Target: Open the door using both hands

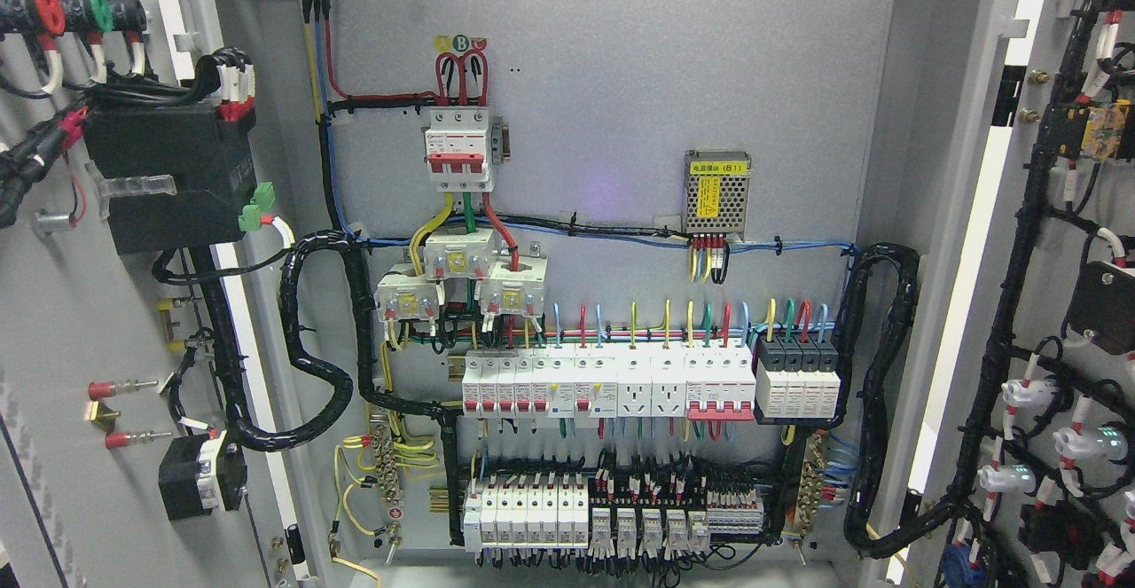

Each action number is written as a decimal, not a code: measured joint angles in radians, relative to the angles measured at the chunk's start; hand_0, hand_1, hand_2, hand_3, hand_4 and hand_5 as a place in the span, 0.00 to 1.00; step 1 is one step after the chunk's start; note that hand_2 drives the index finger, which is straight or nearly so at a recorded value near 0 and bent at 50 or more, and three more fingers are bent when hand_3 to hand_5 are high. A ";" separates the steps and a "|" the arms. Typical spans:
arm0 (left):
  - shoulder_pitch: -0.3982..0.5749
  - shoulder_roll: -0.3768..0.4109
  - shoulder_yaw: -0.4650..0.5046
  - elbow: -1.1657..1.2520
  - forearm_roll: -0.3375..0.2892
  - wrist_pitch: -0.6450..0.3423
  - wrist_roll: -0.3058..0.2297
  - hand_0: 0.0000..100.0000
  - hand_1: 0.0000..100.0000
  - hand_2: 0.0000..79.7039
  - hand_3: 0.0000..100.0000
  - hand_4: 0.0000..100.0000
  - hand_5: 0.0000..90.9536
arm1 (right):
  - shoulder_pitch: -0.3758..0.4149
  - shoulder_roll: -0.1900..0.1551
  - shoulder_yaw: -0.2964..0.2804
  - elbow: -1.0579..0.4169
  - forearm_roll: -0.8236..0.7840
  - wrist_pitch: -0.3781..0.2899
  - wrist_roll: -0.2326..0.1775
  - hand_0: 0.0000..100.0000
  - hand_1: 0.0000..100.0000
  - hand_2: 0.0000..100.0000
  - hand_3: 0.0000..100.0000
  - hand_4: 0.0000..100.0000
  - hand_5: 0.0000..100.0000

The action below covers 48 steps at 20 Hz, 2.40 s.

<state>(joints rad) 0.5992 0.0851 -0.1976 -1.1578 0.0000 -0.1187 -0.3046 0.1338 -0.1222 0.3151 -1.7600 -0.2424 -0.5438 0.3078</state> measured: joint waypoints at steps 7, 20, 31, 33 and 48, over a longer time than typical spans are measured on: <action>0.098 0.039 -0.013 -0.278 0.000 -0.122 -0.003 0.00 0.00 0.00 0.00 0.04 0.00 | 0.042 -0.040 -0.052 -0.061 -0.004 0.005 -0.055 0.00 0.00 0.00 0.00 0.00 0.00; 0.139 0.104 0.010 -0.574 0.000 -0.393 0.002 0.00 0.00 0.00 0.00 0.04 0.00 | 0.129 -0.129 -0.134 -0.186 -0.063 -0.005 -0.099 0.00 0.00 0.00 0.00 0.00 0.00; 0.131 0.101 0.065 -0.699 0.000 -0.508 0.002 0.00 0.00 0.00 0.00 0.04 0.00 | 0.189 -0.188 -0.184 -0.274 -0.099 -0.082 -0.108 0.00 0.00 0.00 0.00 0.00 0.00; 0.125 0.096 0.075 -0.714 0.000 -0.531 0.001 0.00 0.00 0.00 0.00 0.04 0.00 | 0.197 -0.194 -0.188 -0.283 -0.104 -0.095 -0.108 0.00 0.00 0.00 0.00 0.00 0.00; -0.006 0.050 0.160 -0.795 0.000 -0.580 -0.003 0.00 0.00 0.00 0.00 0.04 0.00 | 0.239 -0.225 -0.211 -0.317 -0.116 -0.152 -0.108 0.00 0.00 0.00 0.00 0.00 0.00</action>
<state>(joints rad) 0.5937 0.1348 -0.0380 -1.9531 0.0000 -0.6984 -0.3074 0.3728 -0.3477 0.1042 -2.0773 -0.3581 -0.6961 0.1994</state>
